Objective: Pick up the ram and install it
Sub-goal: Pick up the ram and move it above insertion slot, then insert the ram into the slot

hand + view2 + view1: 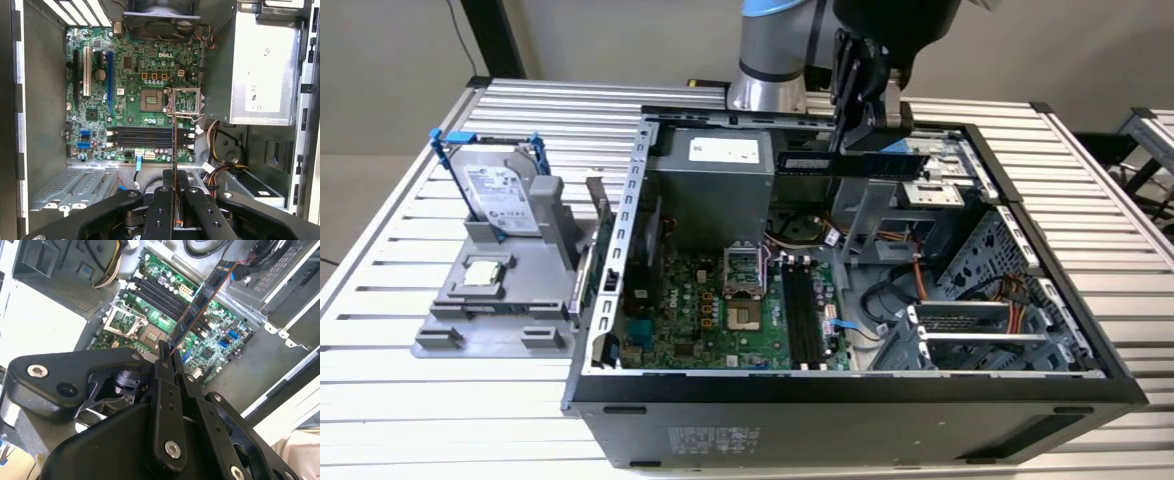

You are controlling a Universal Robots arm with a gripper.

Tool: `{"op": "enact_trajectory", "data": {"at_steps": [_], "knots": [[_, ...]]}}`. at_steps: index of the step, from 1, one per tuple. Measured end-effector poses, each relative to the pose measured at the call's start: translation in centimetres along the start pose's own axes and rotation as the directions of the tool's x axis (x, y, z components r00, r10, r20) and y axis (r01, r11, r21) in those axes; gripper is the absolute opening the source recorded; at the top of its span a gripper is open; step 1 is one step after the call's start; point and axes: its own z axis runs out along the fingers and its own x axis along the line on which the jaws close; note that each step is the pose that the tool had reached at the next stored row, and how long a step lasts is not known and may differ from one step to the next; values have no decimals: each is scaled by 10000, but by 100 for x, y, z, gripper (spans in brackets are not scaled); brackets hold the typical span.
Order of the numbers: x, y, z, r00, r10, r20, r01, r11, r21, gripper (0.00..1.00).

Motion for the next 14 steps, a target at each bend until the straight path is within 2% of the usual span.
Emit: {"op": "enact_trajectory", "data": {"at_steps": [7, 14], "knots": [[-11, 1, 0, 10000, 1, 0, -1, 10000, 0, 0], [-127, 0, 5, 10000, -18, -1, 18, 10000, -1, 0]]}}
